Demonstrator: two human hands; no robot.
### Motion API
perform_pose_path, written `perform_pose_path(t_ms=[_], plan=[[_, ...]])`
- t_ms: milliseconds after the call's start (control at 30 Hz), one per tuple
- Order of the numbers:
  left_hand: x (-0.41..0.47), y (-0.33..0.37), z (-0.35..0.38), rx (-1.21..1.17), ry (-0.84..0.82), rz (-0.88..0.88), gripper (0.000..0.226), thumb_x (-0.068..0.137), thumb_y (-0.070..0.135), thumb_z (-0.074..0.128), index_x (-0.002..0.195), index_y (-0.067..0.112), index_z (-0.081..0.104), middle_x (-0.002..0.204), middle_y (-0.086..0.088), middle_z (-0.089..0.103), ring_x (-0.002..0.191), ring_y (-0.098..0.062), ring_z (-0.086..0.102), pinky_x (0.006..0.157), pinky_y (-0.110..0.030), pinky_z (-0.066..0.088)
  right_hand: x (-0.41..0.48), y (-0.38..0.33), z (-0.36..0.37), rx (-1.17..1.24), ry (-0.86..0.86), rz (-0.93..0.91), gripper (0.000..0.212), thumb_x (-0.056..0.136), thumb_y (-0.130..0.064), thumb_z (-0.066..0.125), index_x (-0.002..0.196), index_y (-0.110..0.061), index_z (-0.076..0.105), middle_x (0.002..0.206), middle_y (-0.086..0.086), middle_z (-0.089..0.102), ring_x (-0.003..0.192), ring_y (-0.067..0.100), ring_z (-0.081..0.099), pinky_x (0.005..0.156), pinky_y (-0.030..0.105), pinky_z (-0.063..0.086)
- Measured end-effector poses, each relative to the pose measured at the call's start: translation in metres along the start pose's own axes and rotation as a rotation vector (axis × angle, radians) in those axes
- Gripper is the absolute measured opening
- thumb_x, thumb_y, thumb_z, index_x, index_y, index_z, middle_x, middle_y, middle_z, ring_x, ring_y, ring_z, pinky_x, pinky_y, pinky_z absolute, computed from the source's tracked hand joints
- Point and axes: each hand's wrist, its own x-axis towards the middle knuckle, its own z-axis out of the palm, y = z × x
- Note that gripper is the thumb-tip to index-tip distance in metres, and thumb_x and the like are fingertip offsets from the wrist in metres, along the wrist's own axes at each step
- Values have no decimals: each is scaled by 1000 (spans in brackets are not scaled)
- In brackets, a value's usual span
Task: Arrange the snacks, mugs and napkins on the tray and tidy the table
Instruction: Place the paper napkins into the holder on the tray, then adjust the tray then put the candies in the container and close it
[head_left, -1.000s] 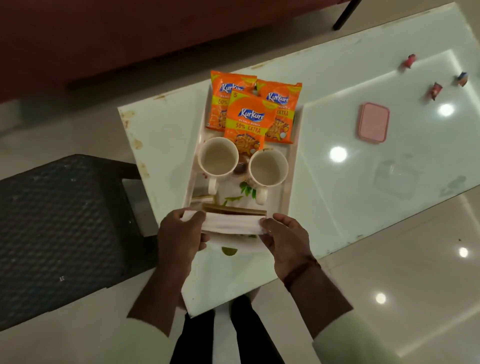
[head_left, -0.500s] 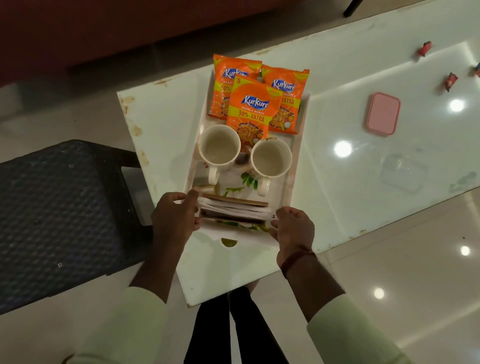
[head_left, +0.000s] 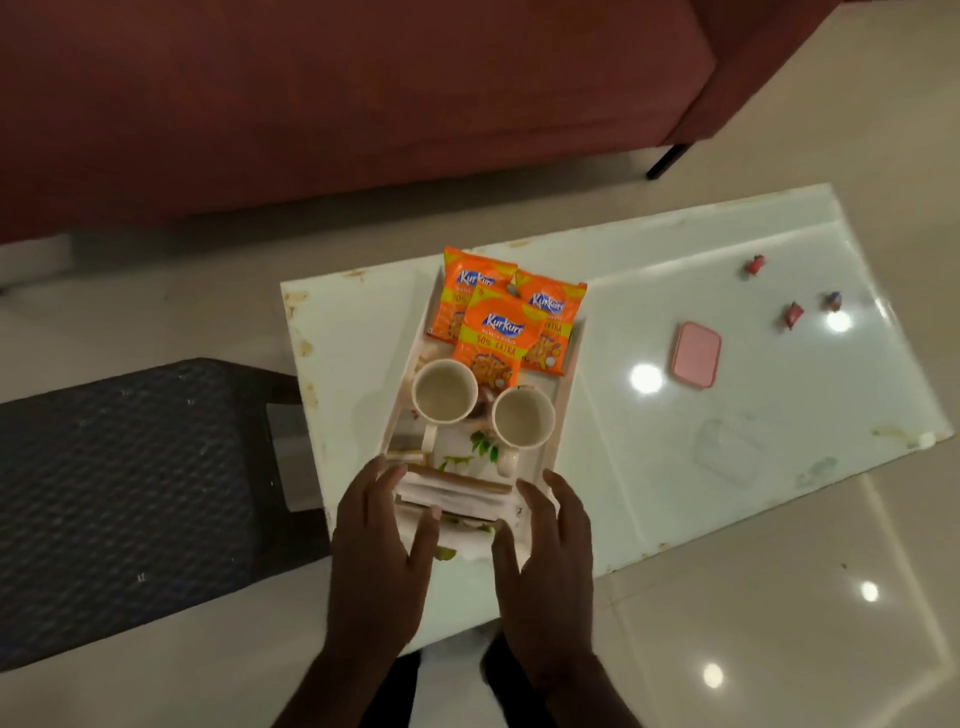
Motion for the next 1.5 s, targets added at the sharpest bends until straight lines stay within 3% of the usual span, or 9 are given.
perform_pose_path(t_ms=[300, 500, 667, 800, 1000, 1233, 1300, 1400, 1500], plan=[[-27, 42, -6, 143, 6, -120, 62, 90, 38, 60, 143, 13, 41, 155, -11, 35, 142, -27, 35, 109, -42, 38, 42, 18, -49, -216, -268, -238, 69, 89, -34, 65, 149, -21, 33, 160, 7, 30, 147, 28, 29, 113, 42, 30], [-45, 64, 24, 91, 85, -341, 71, 90, 40, 60, 149, 15, 28, 159, -11, 25, 146, -28, 27, 114, -44, 32, 99, 52, -90, -299, -388, -428, 75, 90, -37, 60, 154, -20, 24, 164, 7, 18, 151, 27, 18, 116, 43, 27], [-62, 94, 58, -267, 276, -658, 72, 93, 39, 57, 151, 12, 22, 160, -12, 22, 140, -17, 31, 109, -29, 27, 160, 70, -121, -354, -441, -609, 75, 93, -42, 57, 155, -18, 22, 165, 8, 17, 152, 28, 17, 117, 47, 27], [-68, 108, 81, -528, 414, -929, 74, 95, 41, 52, 152, 6, 21, 159, -16, 24, 146, -29, 24, 119, -46, 22, 218, 68, -138, -376, -425, -751, 76, 92, -42, 59, 155, -17, 23, 163, 9, 22, 150, 29, 22, 115, 47, 28], [-71, 98, 102, -789, 520, -1131, 68, 98, 42, 48, 150, 6, 24, 154, -18, 32, 139, -34, 36, 113, -48, 31, 292, 52, -132, -346, -423, -821, 73, 93, -44, 59, 153, -18, 27, 159, 8, 32, 147, 27, 30, 114, 48, 29], [-65, 53, 122, -735, 543, -1145, 59, 100, 42, 44, 141, 0, 42, 145, -23, 46, 132, -39, 44, 111, -48, 34, 354, 29, -84, -367, -622, -646, 64, 97, -50, 51, 150, -19, 35, 154, 6, 42, 142, 26, 39, 117, 49, 30], [-63, 40, 129, -786, 550, -1154, 51, 99, 43, 45, 126, 1, 55, 133, -27, 54, 125, -46, 48, 106, -55, 39, 365, 23, -68, -369, -655, -610, 58, 98, -50, 47, 146, -18, 43, 150, 7, 48, 137, 26, 45, 115, 45, 34], [-56, 27, 137, -945, 614, -1138, 22, 100, 33, 48, 94, 17, 61, 113, -20, 61, 108, -40, 59, 87, -45, 43, 380, 14, -38, -338, -697, -542, 49, 103, -45, 40, 137, -12, 54, 141, 12, 56, 126, 28, 54, 102, 32, 38], [-49, 20, 147, -1027, 647, -1120, 22, 100, 24, 49, 110, 10, 63, 115, -16, 63, 92, -27, 62, 77, -32, 45, 392, 9, -8, -219, -759, -406, 47, 106, -39, 36, 132, -7, 56, 138, 16, 57, 124, 33, 54, 99, 32, 36]])
